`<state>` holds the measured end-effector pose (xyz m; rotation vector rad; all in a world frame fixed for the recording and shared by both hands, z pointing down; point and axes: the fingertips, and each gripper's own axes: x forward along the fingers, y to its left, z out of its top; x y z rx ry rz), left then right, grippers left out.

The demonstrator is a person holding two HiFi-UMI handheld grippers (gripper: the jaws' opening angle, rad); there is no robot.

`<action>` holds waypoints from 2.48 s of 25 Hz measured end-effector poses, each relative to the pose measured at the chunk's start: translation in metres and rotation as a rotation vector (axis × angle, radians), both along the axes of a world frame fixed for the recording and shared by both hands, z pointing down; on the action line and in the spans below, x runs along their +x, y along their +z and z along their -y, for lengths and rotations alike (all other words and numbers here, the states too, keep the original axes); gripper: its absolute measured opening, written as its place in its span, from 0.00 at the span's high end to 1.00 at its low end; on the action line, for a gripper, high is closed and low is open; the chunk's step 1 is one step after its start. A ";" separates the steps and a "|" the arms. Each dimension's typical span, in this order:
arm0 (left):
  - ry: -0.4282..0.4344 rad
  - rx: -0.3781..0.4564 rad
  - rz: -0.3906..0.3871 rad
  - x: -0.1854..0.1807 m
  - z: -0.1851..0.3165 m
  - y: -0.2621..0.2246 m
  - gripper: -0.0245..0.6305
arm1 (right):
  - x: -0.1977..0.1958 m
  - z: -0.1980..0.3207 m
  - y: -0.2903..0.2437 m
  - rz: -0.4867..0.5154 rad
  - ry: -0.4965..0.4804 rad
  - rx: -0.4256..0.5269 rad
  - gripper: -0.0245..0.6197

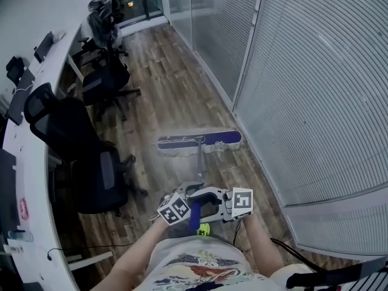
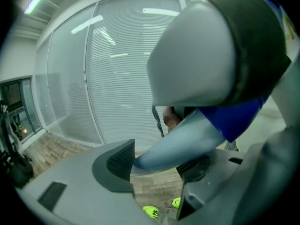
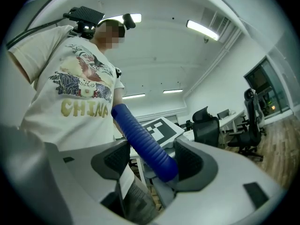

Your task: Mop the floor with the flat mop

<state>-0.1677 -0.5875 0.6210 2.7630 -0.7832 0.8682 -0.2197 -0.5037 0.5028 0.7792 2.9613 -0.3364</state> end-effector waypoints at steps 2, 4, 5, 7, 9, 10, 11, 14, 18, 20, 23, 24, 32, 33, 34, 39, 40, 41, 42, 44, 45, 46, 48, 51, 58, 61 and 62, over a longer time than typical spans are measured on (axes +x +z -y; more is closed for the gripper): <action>-0.001 -0.002 0.000 -0.004 0.015 0.001 0.62 | -0.004 0.015 0.002 -0.002 -0.003 -0.001 0.54; 0.000 -0.003 -0.004 -0.007 0.028 0.004 0.62 | -0.007 0.028 0.005 -0.005 -0.005 -0.002 0.54; 0.002 -0.004 -0.006 -0.009 0.035 0.005 0.62 | -0.009 0.034 0.006 -0.006 -0.004 -0.003 0.54; 0.013 -0.007 -0.003 -0.013 0.049 0.006 0.62 | -0.014 0.049 0.006 -0.007 0.002 -0.010 0.53; 0.029 -0.011 0.002 -0.018 0.066 0.005 0.62 | -0.019 0.067 0.005 -0.008 0.015 -0.016 0.53; 0.035 -0.013 0.003 -0.022 0.076 0.003 0.62 | -0.024 0.078 0.004 -0.008 0.022 -0.017 0.53; 0.041 -0.017 0.005 -0.027 0.085 0.002 0.62 | -0.029 0.088 0.002 -0.007 0.029 -0.017 0.53; 0.053 -0.027 0.010 -0.041 0.109 0.000 0.62 | -0.043 0.114 -0.002 -0.001 0.053 -0.017 0.53; 0.064 -0.032 0.014 -0.041 0.121 -0.003 0.62 | -0.043 0.127 0.000 0.004 0.063 -0.030 0.53; 0.069 -0.035 0.018 -0.039 0.118 0.001 0.62 | -0.041 0.124 0.005 -0.001 0.064 -0.030 0.53; 0.076 -0.032 0.045 -0.032 0.104 0.011 0.62 | -0.033 0.109 0.015 -0.039 0.059 -0.009 0.53; 0.081 -0.031 0.056 -0.029 0.095 0.016 0.62 | -0.029 0.100 0.020 -0.056 0.058 0.000 0.53; 0.064 -0.011 0.066 0.013 0.022 0.027 0.62 | 0.014 0.024 0.034 -0.097 0.059 0.030 0.52; 0.064 -0.012 0.069 0.017 0.012 0.026 0.62 | 0.018 0.014 0.033 -0.101 0.050 0.031 0.52; 0.065 -0.013 0.072 0.020 0.002 0.026 0.62 | 0.022 0.004 0.032 -0.104 0.042 0.031 0.52; 0.084 -0.017 0.095 0.042 -0.043 0.026 0.62 | 0.045 -0.040 0.032 -0.118 0.035 0.034 0.52; 0.084 -0.016 0.097 0.045 -0.050 0.026 0.62 | 0.047 -0.047 0.032 -0.118 0.038 0.036 0.52; 0.080 -0.015 0.096 0.046 -0.057 0.026 0.62 | 0.049 -0.054 0.031 -0.114 0.042 0.035 0.52; 0.074 -0.014 0.090 0.047 -0.065 0.025 0.62 | 0.050 -0.062 0.030 -0.108 0.046 0.031 0.52; 0.064 -0.015 0.074 0.048 -0.082 0.023 0.62 | 0.051 -0.079 0.028 -0.092 0.059 0.021 0.52; 0.060 -0.016 0.063 0.048 -0.091 0.022 0.62 | 0.051 -0.089 0.026 -0.083 0.067 0.015 0.52; 0.057 -0.018 0.053 0.049 -0.102 0.021 0.62 | 0.050 -0.099 0.025 -0.075 0.075 0.009 0.52; 0.052 -0.020 0.037 0.048 -0.126 0.019 0.62 | 0.048 -0.123 0.024 -0.068 0.086 0.002 0.52; 0.057 -0.019 0.029 0.042 -0.170 0.020 0.62 | 0.042 -0.166 0.026 -0.078 0.093 0.005 0.52; 0.072 -0.020 -0.008 0.026 -0.296 0.020 0.62 | 0.022 -0.291 0.028 -0.059 0.156 -0.009 0.52; 0.076 -0.019 -0.029 0.013 -0.362 0.019 0.62 | 0.007 -0.357 0.027 -0.054 0.175 -0.010 0.52; 0.078 -0.019 -0.034 0.010 -0.384 0.019 0.61 | 0.003 -0.379 0.027 -0.055 0.179 -0.009 0.52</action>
